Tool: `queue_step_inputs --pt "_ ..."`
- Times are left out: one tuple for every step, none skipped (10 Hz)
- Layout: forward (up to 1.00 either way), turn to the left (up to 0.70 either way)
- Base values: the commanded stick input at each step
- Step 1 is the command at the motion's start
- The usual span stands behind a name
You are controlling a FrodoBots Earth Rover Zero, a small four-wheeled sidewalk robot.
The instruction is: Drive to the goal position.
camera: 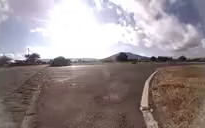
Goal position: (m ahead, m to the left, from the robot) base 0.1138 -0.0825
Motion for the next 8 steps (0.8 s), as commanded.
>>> queue_step_inputs --pt "0.00 0.00" --pt "0.00 0.00" --pt "0.00 0.00" --pt "0.00 0.00" --pt "0.00 0.00" --pt "0.00 0.00" --pt "0.00 0.00" --pt "-0.45 0.00"
